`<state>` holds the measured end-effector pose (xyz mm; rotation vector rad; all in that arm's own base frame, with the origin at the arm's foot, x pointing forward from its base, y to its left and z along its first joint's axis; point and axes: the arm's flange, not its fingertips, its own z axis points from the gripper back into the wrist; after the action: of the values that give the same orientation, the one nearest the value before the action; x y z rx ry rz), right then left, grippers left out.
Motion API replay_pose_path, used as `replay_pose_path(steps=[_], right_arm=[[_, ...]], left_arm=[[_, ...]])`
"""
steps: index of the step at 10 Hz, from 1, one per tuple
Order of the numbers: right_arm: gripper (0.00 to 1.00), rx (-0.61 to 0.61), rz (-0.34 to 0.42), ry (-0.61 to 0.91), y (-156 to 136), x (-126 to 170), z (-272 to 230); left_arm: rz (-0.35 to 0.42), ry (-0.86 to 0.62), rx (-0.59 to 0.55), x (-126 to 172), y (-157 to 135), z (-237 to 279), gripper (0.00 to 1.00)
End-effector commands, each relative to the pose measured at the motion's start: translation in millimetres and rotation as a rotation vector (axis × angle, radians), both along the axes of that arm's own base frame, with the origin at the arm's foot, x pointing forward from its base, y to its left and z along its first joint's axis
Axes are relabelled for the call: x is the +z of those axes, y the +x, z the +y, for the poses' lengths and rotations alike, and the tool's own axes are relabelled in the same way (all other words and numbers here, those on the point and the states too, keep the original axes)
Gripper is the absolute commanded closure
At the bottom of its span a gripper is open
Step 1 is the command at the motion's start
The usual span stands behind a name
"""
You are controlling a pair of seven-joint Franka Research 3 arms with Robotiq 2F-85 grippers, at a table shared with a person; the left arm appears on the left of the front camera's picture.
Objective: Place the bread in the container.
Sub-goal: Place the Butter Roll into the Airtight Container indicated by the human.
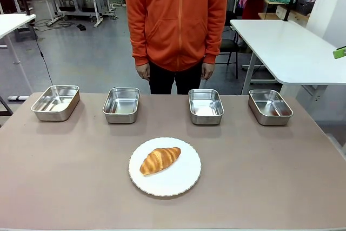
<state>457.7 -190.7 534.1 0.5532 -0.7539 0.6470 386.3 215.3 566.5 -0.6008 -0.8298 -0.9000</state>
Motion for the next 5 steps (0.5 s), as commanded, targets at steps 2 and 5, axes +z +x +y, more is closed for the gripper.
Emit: replay_pose_path(steps=[2, 5], right_arm=[[0.0, 0.006, -0.004, 0.007, 0.6, 0.5, 1.0], [0.0, 0.006, -0.004, 0.007, 0.6, 0.5, 1.0]], left_arm=[[-0.015, 0.002, -0.003, 1.4, -0.2, -0.1, 0.0], [-0.015, 0.002, -0.003, 1.4, -0.2, -0.1, 0.0]])
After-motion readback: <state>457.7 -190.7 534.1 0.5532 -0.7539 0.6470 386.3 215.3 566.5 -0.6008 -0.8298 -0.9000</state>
